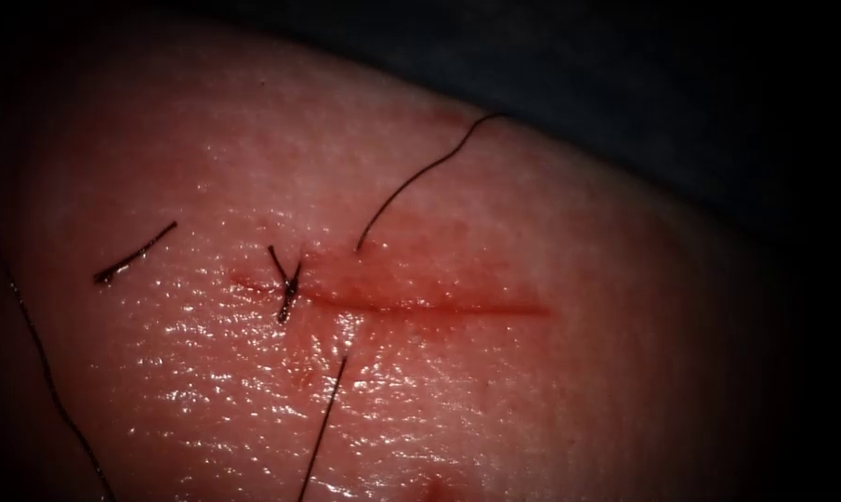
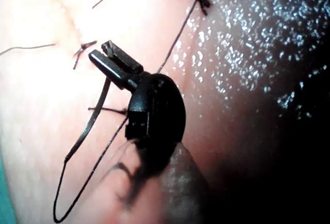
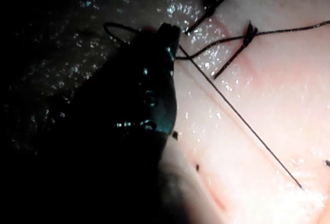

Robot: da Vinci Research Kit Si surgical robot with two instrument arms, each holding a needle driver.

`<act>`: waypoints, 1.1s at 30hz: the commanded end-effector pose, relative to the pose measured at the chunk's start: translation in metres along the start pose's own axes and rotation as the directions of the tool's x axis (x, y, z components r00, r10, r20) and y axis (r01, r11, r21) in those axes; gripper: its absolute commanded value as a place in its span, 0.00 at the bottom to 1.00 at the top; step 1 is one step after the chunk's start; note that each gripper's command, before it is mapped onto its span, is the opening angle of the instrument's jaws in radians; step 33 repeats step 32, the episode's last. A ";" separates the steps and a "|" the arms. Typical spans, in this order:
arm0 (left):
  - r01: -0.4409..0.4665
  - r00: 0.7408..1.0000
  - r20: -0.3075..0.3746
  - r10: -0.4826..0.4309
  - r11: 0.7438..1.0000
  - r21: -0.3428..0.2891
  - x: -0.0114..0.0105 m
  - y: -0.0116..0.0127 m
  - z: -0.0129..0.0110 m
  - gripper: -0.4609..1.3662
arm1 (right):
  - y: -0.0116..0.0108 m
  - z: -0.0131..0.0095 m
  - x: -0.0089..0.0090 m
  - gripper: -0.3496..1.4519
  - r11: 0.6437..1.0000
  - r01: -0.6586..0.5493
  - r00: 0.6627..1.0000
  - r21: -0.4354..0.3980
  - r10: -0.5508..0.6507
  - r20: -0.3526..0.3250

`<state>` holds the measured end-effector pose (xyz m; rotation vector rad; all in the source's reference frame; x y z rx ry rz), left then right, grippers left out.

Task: Wound Closure
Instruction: Repeatedly grab the suture with the right gripper and pull it through the wound.

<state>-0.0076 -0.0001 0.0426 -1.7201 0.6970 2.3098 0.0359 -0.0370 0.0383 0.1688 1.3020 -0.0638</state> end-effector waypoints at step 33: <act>0.001 1.000 0.001 -0.001 1.000 -0.012 -0.0016 0.0022 0.0009 0.06 | -0.0075 0.0056 0.0027 0.00 0.986 -0.107 0.994 0.127 0.108 -0.007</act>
